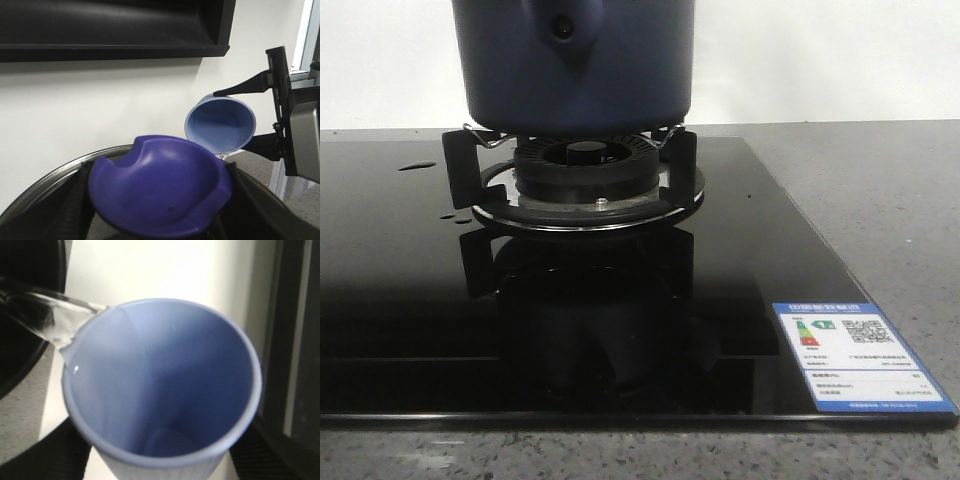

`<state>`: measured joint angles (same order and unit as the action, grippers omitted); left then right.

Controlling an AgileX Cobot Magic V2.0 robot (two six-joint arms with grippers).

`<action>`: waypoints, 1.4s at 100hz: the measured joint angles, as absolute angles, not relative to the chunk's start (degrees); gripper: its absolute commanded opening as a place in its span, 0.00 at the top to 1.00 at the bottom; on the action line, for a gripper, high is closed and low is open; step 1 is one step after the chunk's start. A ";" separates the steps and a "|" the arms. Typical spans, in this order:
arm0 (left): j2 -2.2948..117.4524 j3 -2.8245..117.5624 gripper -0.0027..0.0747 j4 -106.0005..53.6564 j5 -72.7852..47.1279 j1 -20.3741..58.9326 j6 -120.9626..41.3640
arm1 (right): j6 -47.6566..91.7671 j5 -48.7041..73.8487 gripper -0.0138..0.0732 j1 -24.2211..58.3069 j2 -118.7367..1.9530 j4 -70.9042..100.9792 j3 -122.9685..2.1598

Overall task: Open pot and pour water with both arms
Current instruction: 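Tilt the cup with the right gripper to pour water into the pot, then set the cup upright on the counter and open the right gripper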

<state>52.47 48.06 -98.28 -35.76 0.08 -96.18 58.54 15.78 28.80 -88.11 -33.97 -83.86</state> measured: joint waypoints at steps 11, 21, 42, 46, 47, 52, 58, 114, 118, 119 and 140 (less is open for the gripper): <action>52.47 48.06 0.55 -98.28 -35.76 0.08 -96.18 | 58.54 13.76 0.57 28.80 -88.11 -36.59 -83.86; 52.47 48.06 0.55 -98.28 -35.76 0.08 -96.18 | 58.54 12.40 0.57 28.80 -88.11 -39.23 -83.86; 52.47 48.06 0.55 -98.28 -35.76 0.08 -96.18 | 58.54 10.80 0.57 28.80 -88.11 -44.39 -83.86; 52.47 48.06 0.55 -98.28 -35.76 0.08 -96.18 | 58.54 10.68 0.57 28.80 -88.11 -45.48 -83.86; 52.47 48.06 0.55 -98.28 -35.76 0.08 -96.18 | 58.54 10.68 0.57 28.80 -88.11 -45.69 -83.86; 52.47 48.06 0.55 -98.28 -35.76 0.08 -96.18 | 58.54 10.40 0.57 28.80 -88.11 -47.29 -83.86; 52.47 48.06 0.55 -98.28 -35.76 0.08 -96.18 | 58.54 9.87 0.57 28.80 -88.11 -49.03 -83.86; 52.47 48.06 0.55 -98.28 -35.43 0.79 -96.18 | 58.54 5.21 0.57 28.80 -88.11 -60.13 -83.86; 52.47 48.06 0.55 -98.28 -35.43 0.79 -96.18 | 58.54 4.67 0.57 28.80 -88.11 -60.35 -83.86; 52.47 48.06 0.55 -98.28 -35.43 0.79 -96.18 | 58.54 4.62 0.57 28.80 -88.11 -60.35 -83.86; 52.47 48.06 0.55 -98.28 -35.43 0.79 -96.18 | 54.56 3.99 0.57 28.87 -88.11 -57.25 -83.86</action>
